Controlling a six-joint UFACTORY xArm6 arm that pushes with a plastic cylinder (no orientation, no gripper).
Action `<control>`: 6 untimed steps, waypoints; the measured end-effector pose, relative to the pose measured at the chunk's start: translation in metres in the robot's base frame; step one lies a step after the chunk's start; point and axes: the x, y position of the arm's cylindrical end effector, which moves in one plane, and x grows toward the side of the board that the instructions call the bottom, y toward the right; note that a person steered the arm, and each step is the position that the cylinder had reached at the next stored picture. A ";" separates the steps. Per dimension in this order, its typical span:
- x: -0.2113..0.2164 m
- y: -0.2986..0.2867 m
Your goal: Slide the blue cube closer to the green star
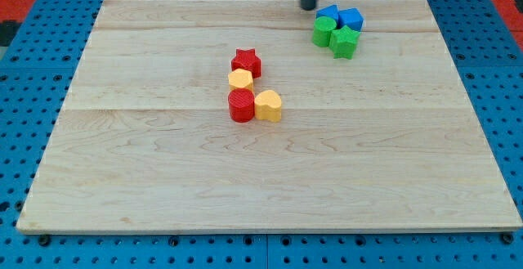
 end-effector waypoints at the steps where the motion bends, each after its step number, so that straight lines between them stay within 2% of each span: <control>1: 0.021 0.041; 3: 0.173 0.002; 5: 0.193 -0.004; 6: 0.167 0.051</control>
